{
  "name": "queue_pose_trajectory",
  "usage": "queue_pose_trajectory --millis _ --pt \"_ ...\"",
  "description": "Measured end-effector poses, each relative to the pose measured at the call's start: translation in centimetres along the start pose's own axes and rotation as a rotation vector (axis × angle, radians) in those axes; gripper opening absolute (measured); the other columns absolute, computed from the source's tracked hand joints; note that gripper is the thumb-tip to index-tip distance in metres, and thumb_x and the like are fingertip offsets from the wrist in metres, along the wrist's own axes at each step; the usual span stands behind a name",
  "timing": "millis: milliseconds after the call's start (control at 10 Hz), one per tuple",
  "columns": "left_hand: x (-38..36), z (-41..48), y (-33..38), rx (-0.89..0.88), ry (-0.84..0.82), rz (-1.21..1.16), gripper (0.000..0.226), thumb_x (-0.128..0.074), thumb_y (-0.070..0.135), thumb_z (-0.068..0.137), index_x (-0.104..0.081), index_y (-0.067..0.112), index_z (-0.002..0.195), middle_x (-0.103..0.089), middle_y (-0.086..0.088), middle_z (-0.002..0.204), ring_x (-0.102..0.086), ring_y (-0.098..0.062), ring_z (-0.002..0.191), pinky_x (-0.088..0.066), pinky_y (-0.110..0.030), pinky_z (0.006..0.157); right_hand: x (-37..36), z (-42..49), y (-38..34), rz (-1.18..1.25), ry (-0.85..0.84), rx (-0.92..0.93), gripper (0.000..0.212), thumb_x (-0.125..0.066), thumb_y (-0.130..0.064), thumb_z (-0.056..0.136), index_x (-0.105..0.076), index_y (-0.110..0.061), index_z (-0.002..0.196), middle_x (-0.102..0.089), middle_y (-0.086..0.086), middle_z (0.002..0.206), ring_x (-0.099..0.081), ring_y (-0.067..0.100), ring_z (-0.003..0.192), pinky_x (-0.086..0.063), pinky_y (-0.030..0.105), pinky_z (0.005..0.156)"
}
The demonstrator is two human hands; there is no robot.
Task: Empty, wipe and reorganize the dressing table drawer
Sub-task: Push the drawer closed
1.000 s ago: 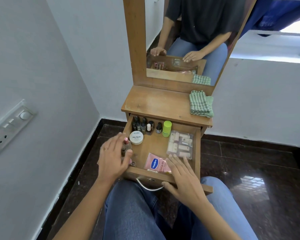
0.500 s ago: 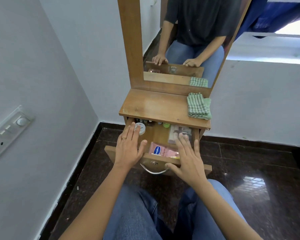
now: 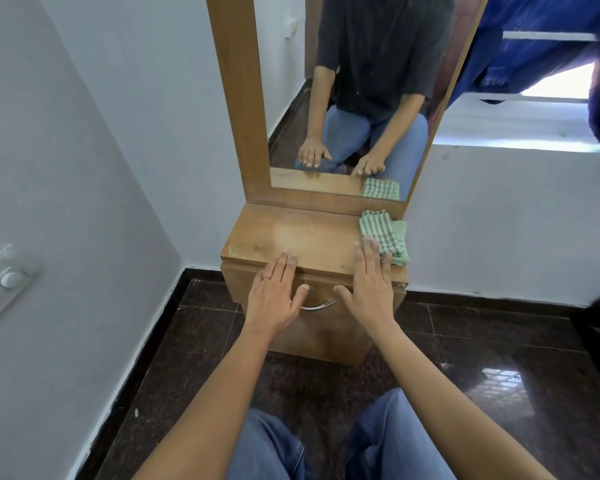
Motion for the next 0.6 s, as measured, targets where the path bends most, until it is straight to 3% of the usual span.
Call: queue_pose_trajectory --millis 200,300,500,600 --pt "0.0 1.8 0.9 0.02 -0.01 0.002 0.078 -0.011 0.059 0.093 -0.03 0.011 0.152 -0.029 -0.007 0.159 -0.027 -0.022 0.147 -0.027 -0.04 0.114 -0.3 1.9 0.8 -0.076 0.016 0.01 0.096 -0.083 -0.032 0.066 -0.035 -0.002 0.143 -0.03 0.02 0.153 -0.021 0.032 0.145 -0.004 0.047 0.118" --pt "0.4 2.5 1.3 0.019 -0.005 -0.001 0.082 -0.006 0.06 0.09 -0.026 0.012 0.154 -0.025 -0.006 0.161 -0.023 -0.021 0.148 -0.026 -0.041 0.115 -0.5 2.5 0.7 -0.132 0.006 0.028 0.099 -0.086 -0.03 0.061 -0.036 -0.003 0.142 -0.033 0.021 0.151 -0.024 0.033 0.144 0.002 0.048 0.119" --pt "1.8 2.4 1.7 0.026 0.035 0.001 0.081 -0.008 0.059 0.091 -0.028 0.01 0.153 -0.028 -0.007 0.16 -0.024 -0.022 0.148 -0.025 -0.043 0.116 0.4 2.0 0.3 -0.155 0.039 0.064 0.096 -0.084 -0.031 0.062 -0.037 -0.002 0.141 -0.031 0.022 0.152 -0.022 0.034 0.144 0.006 0.046 0.117" --pt "3.8 2.3 2.0 0.031 0.111 -0.036 0.073 -0.018 0.053 0.095 -0.032 0.008 0.151 -0.031 -0.01 0.159 -0.03 -0.026 0.146 -0.031 -0.046 0.113 2.4 1.6 -0.2 -0.091 0.128 0.139 0.091 -0.07 -0.04 0.072 -0.032 -0.003 0.145 -0.022 0.02 0.156 -0.014 0.031 0.147 0.008 0.045 0.118"
Point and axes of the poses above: each hand's wrist, its own z-axis towards the middle knuckle, its own x-axis out of the back of the hand, y = z × x, the point moved 3 cm from there along z, towards the middle knuckle
